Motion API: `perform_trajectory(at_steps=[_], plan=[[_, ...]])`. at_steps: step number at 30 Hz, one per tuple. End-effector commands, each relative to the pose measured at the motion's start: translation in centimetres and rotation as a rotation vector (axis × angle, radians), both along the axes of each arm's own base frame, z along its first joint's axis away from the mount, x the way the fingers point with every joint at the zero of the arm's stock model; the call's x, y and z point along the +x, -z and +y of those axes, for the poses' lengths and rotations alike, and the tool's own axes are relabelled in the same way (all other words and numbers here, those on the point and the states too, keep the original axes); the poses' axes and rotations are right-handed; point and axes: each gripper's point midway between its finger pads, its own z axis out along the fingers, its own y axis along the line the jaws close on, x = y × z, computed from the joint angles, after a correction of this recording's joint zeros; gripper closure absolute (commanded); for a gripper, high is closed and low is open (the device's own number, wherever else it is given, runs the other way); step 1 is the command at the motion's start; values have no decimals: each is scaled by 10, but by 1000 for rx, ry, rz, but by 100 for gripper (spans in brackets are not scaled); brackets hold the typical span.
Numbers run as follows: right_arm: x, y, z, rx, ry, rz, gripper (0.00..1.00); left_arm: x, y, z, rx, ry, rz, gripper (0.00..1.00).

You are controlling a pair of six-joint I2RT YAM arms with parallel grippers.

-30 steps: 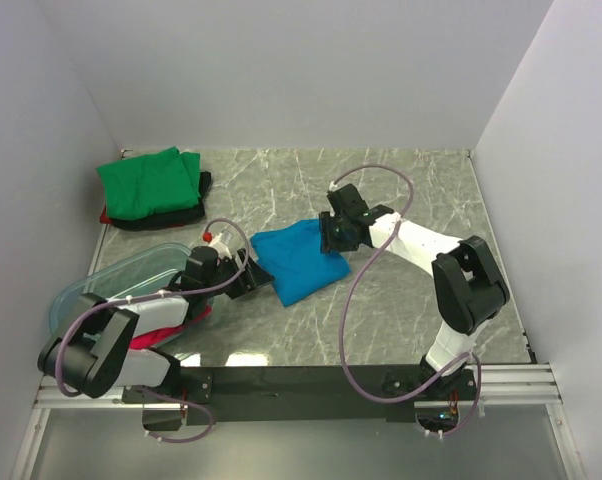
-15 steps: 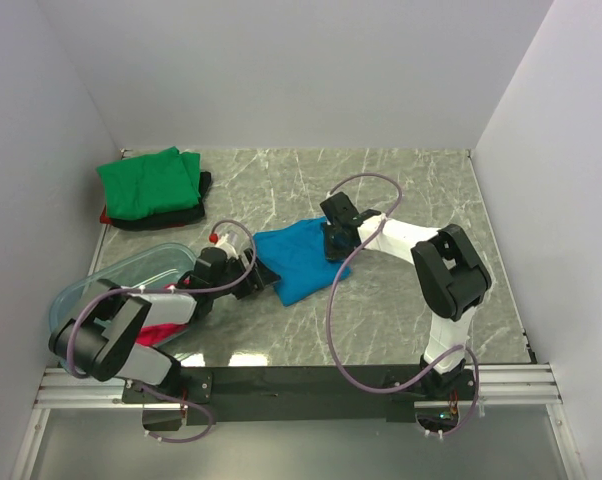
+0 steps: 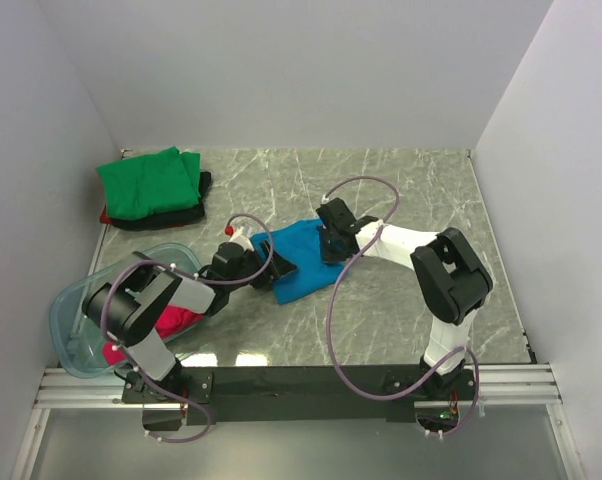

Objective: Fold and stack the t-shirts
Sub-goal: Neatly place the folded tshirt to the corner

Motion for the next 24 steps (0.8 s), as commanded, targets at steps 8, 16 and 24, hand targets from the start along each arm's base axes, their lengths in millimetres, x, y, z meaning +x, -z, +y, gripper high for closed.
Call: perform_trajectory(at_steps=[8,16,24], plan=[[-54,26,20,8,-86,139,100,-1,50,0,160,-20,107,43],[-58,23,19,13,-89,133,100,10,51,21,307,-76,79,99],[-52,2,14,0,-79,85,100,51,0,40,537,-58,-66,100]])
